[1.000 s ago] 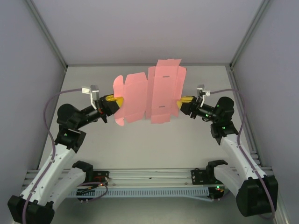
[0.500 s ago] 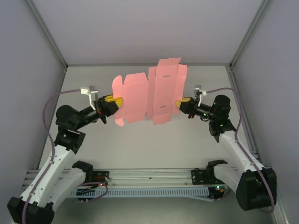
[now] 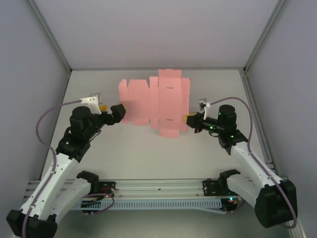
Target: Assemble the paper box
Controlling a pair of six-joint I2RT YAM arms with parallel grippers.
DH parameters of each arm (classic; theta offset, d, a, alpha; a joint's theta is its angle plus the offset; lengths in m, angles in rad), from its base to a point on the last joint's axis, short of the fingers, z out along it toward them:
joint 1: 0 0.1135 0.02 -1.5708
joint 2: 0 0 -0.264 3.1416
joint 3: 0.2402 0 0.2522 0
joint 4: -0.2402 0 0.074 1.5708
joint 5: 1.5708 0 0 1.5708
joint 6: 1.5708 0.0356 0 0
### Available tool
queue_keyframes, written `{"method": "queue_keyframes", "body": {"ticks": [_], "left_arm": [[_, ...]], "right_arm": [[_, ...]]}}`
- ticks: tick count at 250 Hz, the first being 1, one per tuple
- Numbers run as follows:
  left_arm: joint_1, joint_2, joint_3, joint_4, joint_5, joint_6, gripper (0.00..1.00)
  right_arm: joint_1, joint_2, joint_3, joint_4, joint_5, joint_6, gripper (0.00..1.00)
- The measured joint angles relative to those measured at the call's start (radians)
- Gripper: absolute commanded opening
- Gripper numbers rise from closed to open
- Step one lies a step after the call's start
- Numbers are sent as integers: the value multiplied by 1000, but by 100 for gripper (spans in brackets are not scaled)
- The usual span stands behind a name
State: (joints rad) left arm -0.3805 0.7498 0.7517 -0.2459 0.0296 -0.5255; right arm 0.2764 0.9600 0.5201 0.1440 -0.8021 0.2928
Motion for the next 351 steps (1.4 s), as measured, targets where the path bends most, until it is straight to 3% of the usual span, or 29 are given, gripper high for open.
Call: {"method": "queue_keyframes", "body": {"ticks": [24,57,98,129,209,267,351], "left_arm": [[0,6,4,-104,-139,-3,100],[0,38,5,-142,-190,-3,100],[0,102,5,-124,-167,5,100],[0,142,8,-95,-124,8,100],[0,202,39,-52,-8,21,100],[0,202,39,-53,0,21,100],[0,282,39,-43,1,20,100]], "right_arm": [[39,36,-79,-53,57,23,0],[105,84,-79,-179,204,1,0],[194,127,72,-341,404,-124,5],[306,162,229,-417,601,-305,7],[478,424,418,-520,1090,-717,1],[573,665,416,-387,1448,-920,0],[659,690,214,132,1620,-1181,0]]}}
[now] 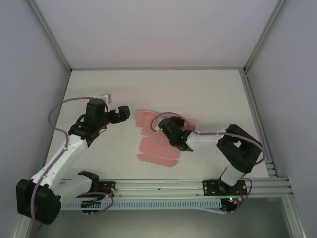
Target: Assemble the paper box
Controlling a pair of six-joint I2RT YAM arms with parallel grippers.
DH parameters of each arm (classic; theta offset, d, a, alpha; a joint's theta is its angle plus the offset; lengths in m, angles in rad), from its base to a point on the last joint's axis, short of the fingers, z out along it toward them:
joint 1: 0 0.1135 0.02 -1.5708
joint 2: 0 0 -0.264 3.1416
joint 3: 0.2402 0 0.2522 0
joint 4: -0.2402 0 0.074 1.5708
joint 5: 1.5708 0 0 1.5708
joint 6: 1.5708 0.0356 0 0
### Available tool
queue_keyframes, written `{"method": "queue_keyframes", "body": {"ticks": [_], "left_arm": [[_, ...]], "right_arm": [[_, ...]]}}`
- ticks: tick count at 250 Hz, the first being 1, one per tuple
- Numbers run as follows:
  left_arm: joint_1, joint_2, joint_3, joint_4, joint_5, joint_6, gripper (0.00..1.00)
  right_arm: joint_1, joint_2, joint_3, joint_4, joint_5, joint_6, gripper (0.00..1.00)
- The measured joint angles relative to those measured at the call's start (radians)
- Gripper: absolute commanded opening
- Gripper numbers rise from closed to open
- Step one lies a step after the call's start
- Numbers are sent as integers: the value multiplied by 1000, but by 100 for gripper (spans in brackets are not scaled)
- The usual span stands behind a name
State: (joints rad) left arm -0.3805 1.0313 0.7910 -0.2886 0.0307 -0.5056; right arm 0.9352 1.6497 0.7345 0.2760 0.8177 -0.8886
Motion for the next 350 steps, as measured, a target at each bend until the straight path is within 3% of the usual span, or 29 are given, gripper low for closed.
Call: {"method": "queue_keyframes", "body": {"ticks": [42,139,245,350], "left_arm": [[0,92,0,75,55,5,100],[-36,409,109,147,84,27,100],[-129,459,118,185,81,67,100],[-264,459,118,211,-207,-34,100]], "right_arm": [[22,-9,-28,93,-5,-55,0],[23,-142,-49,74,-86,-4,0],[23,-165,-69,31,-115,64,0],[20,-173,-68,-44,-115,220,0]]}}
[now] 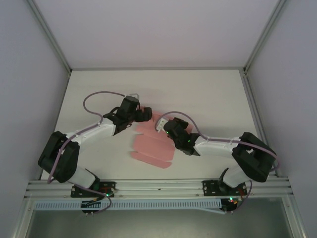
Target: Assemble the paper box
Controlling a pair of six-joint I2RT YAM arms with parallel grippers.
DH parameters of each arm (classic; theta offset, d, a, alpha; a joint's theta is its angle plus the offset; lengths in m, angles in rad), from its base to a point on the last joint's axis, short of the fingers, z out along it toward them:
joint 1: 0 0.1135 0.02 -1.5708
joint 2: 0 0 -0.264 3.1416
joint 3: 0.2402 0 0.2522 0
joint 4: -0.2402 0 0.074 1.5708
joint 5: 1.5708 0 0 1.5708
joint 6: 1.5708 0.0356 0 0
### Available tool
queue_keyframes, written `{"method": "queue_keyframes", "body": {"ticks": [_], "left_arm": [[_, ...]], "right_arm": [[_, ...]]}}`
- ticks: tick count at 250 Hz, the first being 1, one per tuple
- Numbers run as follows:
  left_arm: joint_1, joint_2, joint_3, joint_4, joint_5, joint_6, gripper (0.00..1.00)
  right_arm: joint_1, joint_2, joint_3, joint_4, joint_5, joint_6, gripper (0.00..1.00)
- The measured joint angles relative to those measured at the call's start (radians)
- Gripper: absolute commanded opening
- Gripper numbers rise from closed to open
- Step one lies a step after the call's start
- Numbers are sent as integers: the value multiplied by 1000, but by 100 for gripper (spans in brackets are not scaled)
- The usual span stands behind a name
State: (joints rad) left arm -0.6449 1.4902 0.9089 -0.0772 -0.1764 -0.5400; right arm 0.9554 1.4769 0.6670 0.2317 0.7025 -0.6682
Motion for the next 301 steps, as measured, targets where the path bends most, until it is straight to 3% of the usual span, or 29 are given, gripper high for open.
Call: {"method": "queue_keyframes", "body": {"ticks": [30,56,102,128,161,186,213,272,301], "left_arm": [[-3,-39,-10,-28,-14,0,100],[8,-160,-74,-41,10,0,100],[114,-385,-241,1,219,0,97],[193,-408,-341,87,382,-5,82],[264,-349,-421,219,549,-24,52],[275,-293,-447,335,623,-33,44],[276,-255,-454,426,672,-31,37],[277,-205,-446,497,696,0,0],[275,-200,-445,513,705,5,0]], "right_arm": [[0,-21,-1,-6,-1,0,0],[0,-47,-3,-6,0,8,0],[-16,-97,-21,-10,-8,28,0],[-30,-126,-23,-23,-38,42,0],[-42,-144,-23,-31,-80,61,0],[-53,-144,-23,-44,-111,78,0],[-59,-144,-23,-52,-128,94,0],[-60,-143,-23,-59,-134,106,0],[-61,-143,-23,-71,-139,117,0]]}}
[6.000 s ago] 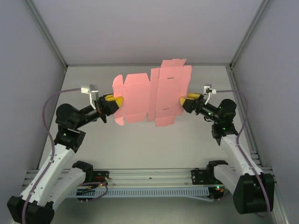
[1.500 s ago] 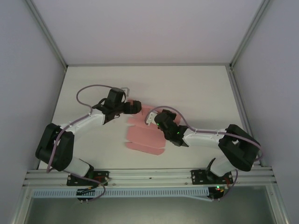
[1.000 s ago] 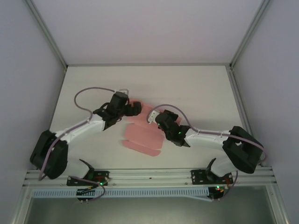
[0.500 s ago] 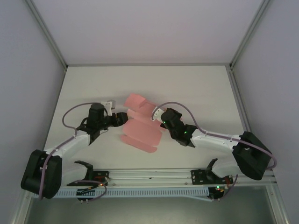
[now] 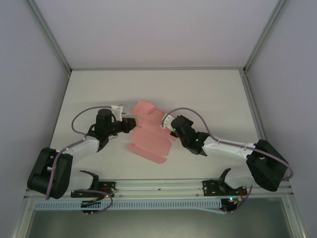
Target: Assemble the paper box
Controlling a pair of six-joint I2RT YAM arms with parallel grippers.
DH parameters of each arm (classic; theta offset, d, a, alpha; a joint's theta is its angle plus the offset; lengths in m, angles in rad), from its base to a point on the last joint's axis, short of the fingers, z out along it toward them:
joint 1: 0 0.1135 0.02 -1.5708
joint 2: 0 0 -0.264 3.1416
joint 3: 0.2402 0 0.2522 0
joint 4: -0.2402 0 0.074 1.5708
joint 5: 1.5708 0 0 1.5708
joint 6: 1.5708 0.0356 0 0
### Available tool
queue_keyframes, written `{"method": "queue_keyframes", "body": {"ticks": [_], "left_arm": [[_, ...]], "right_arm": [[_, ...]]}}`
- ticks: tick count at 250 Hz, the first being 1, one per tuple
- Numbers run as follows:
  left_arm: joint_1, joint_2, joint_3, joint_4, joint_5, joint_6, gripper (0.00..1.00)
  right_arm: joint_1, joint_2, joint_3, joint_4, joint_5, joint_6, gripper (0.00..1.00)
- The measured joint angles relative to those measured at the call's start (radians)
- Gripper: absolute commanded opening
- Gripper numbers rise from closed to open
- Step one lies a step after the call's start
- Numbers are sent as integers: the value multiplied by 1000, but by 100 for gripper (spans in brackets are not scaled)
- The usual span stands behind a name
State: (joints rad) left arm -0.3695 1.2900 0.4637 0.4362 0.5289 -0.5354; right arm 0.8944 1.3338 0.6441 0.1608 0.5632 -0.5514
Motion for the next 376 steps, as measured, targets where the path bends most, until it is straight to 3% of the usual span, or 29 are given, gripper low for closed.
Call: {"method": "queue_keyframes", "body": {"ticks": [35,85,140,183,225,233,247,260,297,319,340,376], "left_arm": [[-52,-19,0,-17,-61,43,0],[-315,-55,105,-211,-426,195,0],[-481,36,197,-327,-708,281,0],[-555,156,276,-372,-825,292,0],[-563,198,282,-368,-856,271,0],[-563,198,282,-367,-860,263,7],[-562,192,277,-357,-862,249,33],[-560,172,260,-336,-849,233,48],[-529,36,198,-316,-813,192,49],[-493,-55,169,-319,-805,170,71],[-455,-127,152,-334,-798,147,99],[-356,-210,142,-396,-787,110,100]], "right_arm": [[0,2,6,-23,0,14,0],[0,3,10,-70,27,14,0],[30,25,28,-89,51,9,0],[52,32,34,-95,70,2,0],[64,32,34,-97,69,-2,0],[66,32,34,-97,70,-6,0],[67,32,34,-97,83,-18,0],[68,32,34,-89,88,-30,0],[79,32,33,-64,103,-94,0],[77,41,33,-47,122,-131,0],[72,64,32,-7,150,-180,0],[72,117,26,113,201,-299,0]]}}
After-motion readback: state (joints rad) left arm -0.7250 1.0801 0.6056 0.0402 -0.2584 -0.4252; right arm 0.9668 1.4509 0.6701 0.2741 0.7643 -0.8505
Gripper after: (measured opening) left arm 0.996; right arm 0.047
